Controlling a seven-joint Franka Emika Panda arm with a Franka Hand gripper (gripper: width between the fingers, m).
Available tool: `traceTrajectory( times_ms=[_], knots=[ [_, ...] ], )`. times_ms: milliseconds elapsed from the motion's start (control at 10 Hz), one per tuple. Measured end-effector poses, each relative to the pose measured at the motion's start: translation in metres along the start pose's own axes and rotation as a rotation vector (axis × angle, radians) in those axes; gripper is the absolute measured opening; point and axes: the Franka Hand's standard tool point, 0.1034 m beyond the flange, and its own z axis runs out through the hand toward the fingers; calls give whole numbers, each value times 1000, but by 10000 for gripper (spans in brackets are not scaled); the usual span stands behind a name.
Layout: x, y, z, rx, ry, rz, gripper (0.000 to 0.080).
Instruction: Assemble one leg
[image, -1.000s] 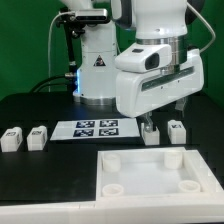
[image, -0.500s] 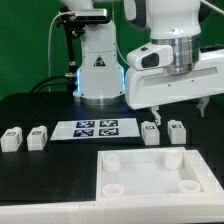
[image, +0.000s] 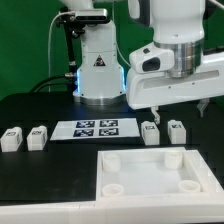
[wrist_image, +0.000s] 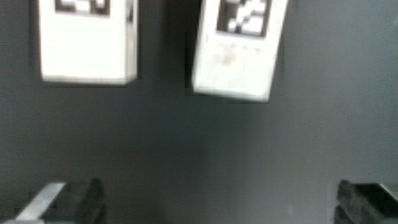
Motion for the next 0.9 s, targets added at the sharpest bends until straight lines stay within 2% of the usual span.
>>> traceTrajectory(
  times_ms=[100,300,700,800,900],
  knots=[
    [-4,-4,2,7,-144,29,649],
    [-5,-10,11,11,-318,32,649],
    [-15,-12,16,16,-689,40,649],
    [-11,-13,19,21,-722,38,649],
    [-8,-14,21,23,-702,39,649]
  ],
)
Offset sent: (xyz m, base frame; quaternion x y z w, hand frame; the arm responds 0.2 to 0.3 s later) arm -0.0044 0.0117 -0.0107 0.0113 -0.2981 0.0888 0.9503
